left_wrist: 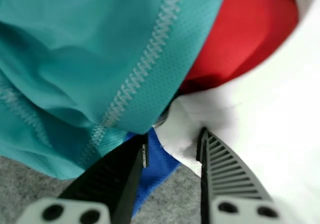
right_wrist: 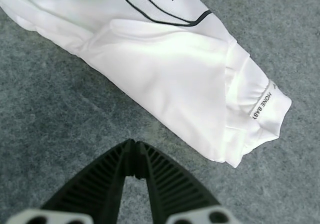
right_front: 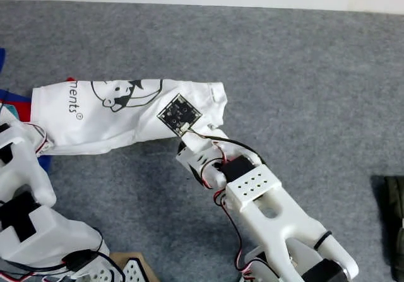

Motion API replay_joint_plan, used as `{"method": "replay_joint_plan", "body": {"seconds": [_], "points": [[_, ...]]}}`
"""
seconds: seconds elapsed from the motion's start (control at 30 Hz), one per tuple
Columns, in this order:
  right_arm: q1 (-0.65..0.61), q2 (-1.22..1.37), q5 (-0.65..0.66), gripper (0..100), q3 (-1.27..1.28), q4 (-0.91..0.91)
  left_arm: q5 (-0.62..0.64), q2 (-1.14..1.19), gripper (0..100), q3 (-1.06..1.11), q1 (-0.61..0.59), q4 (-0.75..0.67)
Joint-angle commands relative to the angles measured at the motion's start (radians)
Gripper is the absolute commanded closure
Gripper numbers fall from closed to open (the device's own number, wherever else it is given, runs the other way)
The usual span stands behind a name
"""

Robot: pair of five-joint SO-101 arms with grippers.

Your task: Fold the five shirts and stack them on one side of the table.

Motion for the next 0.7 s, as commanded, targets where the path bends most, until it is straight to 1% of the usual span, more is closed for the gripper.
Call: {"method": "replay_joint_plan", "body": {"seconds": [0.0, 0.1, 0.2, 0.37, 0.43, 0.57, 0.6, 0.67], "points": [[-0.015, -0.035, 0.011, 99.1, -0.002, -0.015, -0.005, -0.004, 81, -0.035, 0.028, -0.018], [-0.015, -0.035, 0.011, 99.1, -0.002, -0.015, -0.003, -0.004, 81, -0.036, 0.028, -0.025], [-0.025, -0.035, 0.011, 99.1, -0.002, -0.008, -0.002, -0.002, 81, -0.027, 0.028, -0.077], [-0.041, -0.035, 0.011, 99.1, -0.002, 0.013, -0.003, -0.002, 81, 0.001, 0.045, -0.121], [-0.041, -0.035, 0.011, 99.1, -0.002, 0.013, -0.005, 0.004, 85, 0.013, 0.051, -0.126], [-0.041, -0.035, 0.011, 99.1, -0.002, 0.013, -0.005, 0.067, 99, 0.015, 0.076, -0.181], [-0.041, -0.035, 0.011, 99.1, -0.002, 0.013, -0.005, 0.087, 100, 0.015, 0.077, -0.193], [-0.041, -0.035, 0.011, 99.1, -0.002, 0.013, -0.005, 0.122, 98, 0.012, 0.077, -0.21]]}}
